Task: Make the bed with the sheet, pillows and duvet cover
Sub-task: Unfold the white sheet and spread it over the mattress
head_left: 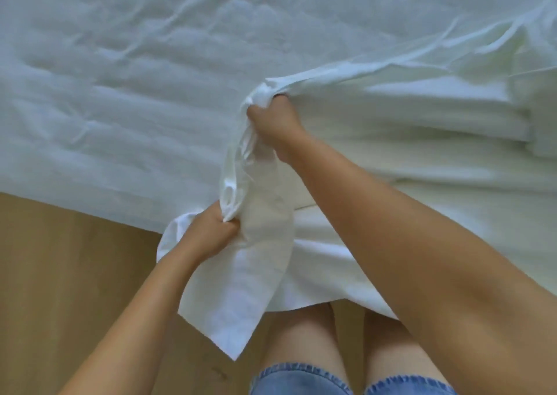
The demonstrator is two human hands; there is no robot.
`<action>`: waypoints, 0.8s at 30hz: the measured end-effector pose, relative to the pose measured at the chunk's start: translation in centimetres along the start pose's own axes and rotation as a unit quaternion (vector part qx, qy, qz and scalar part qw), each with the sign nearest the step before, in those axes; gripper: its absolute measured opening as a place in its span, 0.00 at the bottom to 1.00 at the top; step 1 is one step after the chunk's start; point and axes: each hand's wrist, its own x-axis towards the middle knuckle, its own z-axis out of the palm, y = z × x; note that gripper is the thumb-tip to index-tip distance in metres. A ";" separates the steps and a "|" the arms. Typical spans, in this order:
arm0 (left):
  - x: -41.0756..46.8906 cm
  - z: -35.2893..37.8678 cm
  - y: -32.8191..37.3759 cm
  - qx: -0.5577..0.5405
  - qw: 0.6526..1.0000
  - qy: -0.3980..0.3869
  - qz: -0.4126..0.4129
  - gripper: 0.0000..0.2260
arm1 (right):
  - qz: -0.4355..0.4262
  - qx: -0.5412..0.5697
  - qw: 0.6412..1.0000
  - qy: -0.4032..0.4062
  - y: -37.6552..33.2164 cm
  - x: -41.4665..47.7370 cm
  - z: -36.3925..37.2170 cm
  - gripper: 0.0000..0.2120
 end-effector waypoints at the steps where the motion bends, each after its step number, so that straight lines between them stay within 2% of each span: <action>1: 0.2 0.4 -0.6 0.044 0.998 0.029 -0.026 0.11 | 0.012 -0.026 0.999 -0.036 0.8 -0.2 0.9 0.05; 3: 0.9 1.3 -0.3 0.083 0.992 0.085 -0.046 0.19 | 0.039 -0.044 0.995 -0.086 2.8 -1.0 0.8 0.06; 4: 1.4 1.8 0.6 0.068 0.992 0.103 -0.039 0.23 | 0.052 -0.039 0.994 -0.093 3.9 -1.5 -0.1 0.10; 6: 2.5 2.8 3.3 0.041 0.989 0.138 -0.015 0.29 | 0.070 -0.031 0.995 -0.065 5.8 -2.4 -3.1 0.18; 9: 3.5 5.1 8.4 0.086 0.977 0.197 0.014 0.33 | 0.084 -0.034 0.996 0.009 8.7 -4.0 -9.4 0.19; 12: 3.6 8.6 13.4 0.172 0.962 0.191 0.089 0.37 | 0.110 -0.019 0.991 0.070 11.0 -5.5 -16.2 0.19; 15: 3.5 12.6 18.5 0.234 0.942 0.151 0.187 0.37 | 0.126 0.005 0.983 0.136 12.9 -6.7 -22.8 0.19; 19: 3.3 18.1 25.3 0.341 0.881 0.128 0.301 0.37 | 0.138 0.092 0.954 0.248 15.5 -8.1 -32.2 0.21; 24: 3.7 26.2 35.4 0.434 0.761 0.186 0.446 0.45 | 0.118 0.285 0.887 0.343 19.5 -9.5 -44.3 0.19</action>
